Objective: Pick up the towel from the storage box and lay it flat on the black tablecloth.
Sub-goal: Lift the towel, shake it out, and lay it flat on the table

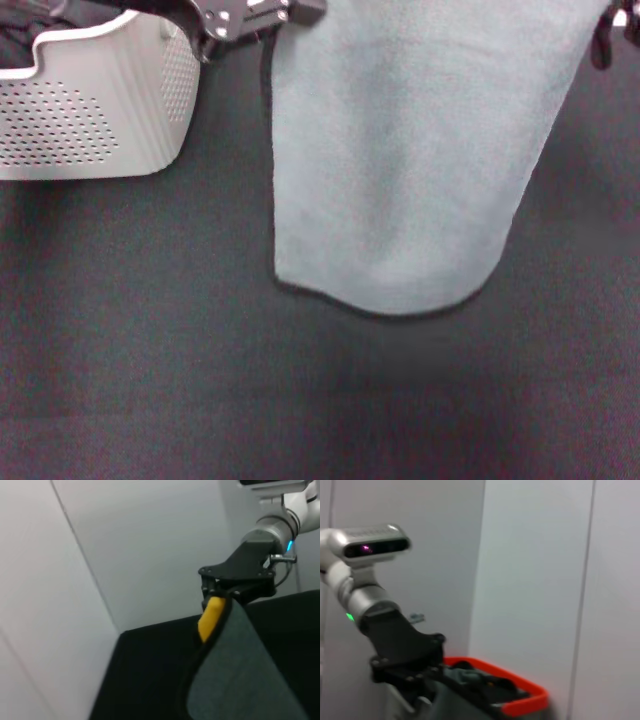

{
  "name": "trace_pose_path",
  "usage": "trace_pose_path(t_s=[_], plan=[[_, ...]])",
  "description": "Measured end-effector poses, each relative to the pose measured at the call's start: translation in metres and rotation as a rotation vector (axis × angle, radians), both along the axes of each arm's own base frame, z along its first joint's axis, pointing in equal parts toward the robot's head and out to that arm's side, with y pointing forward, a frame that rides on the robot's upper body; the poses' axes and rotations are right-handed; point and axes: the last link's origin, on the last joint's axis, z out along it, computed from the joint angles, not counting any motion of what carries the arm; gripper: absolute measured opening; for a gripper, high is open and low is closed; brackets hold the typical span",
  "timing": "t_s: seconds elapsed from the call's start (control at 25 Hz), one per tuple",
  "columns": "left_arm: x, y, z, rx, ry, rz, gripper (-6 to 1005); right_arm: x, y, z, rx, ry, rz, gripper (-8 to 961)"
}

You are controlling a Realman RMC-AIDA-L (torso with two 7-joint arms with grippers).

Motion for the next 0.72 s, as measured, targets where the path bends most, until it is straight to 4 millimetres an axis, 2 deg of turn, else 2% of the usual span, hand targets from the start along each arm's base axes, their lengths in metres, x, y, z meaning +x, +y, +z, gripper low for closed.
trace_pose_path(t_s=[0.24, 0.4, 0.56, 0.64, 0.68, 0.72], plan=[[-0.004, 0.025, -0.001, 0.135, 0.054, 0.044, 38, -0.012, 0.043, 0.003, 0.103, -0.072, -0.03, 16], [-0.004, 0.035, -0.003, 0.166, 0.077, 0.054, 38, -0.017, 0.05, 0.005, 0.115, -0.091, -0.026, 16], [-0.009, 0.022, 0.0, 0.131, 0.034, 0.053, 38, -0.011, 0.027, -0.001, 0.093, -0.118, -0.02, 16], [-0.012, 0.006, 0.005, 0.091, -0.02, 0.043, 39, -0.009, 0.006, -0.009, 0.065, -0.14, -0.012, 16], [-0.017, -0.016, 0.01, 0.036, -0.085, 0.024, 39, -0.01, -0.005, -0.013, 0.052, -0.146, -0.003, 16], [-0.017, -0.021, 0.012, 0.026, -0.096, 0.015, 39, -0.01, -0.018, -0.017, 0.035, -0.151, 0.003, 16]])
